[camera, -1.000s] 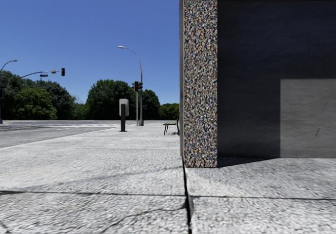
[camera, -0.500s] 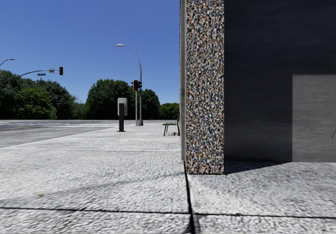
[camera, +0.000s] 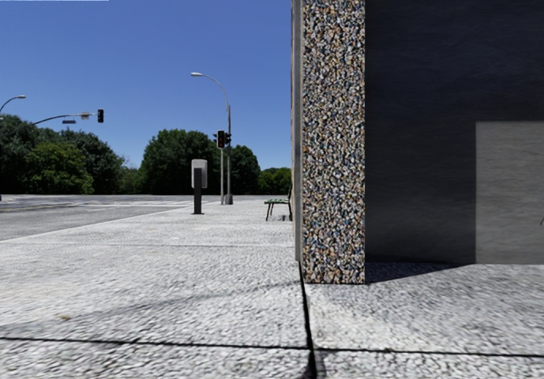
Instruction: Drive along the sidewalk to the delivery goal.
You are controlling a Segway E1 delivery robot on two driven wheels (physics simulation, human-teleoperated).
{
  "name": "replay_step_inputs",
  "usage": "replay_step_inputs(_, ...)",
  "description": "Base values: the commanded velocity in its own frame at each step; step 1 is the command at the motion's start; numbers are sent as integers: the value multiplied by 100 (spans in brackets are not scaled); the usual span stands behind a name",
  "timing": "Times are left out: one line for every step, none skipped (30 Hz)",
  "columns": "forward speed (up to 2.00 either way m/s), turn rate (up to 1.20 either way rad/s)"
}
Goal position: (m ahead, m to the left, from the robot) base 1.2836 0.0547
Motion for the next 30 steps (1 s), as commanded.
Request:
replay_step_inputs(123, 23)
replay_step_inputs(123, 23)
replay_step_inputs(125, 23)
replay_step_inputs(125, 23)
replay_step_inputs(126, 31)
replay_step_inputs(126, 43)
replay_step_inputs(126, 60)
replay_step_inputs(126, 60)
replay_step_inputs(126, 66)
replay_step_inputs(126, 67)
replay_step_inputs(126, 67)
replay_step_inputs(126, 62)
replay_step_inputs(126, 62)
replay_step_inputs(126, 13)
replay_step_inputs(125, 0)
replay_step_inputs(125, 0)
replay_step_inputs(118, 0)
replay_step_inputs(105, 0)
replay_step_inputs(97, 0)
replay_step_inputs(87, 0)
replay_step_inputs(87, 0)
replay_step_inputs(82, 0)
replay_step_inputs(78, 0)
replay_step_inputs(75, 0)
replay_step_inputs(74, 0)
replay_step_inputs(74, 0)
replay_step_inputs(74, 0)
replay_step_inputs(74, 0)
replay_step_inputs(74, 0)
replay_step_inputs(74, 0)
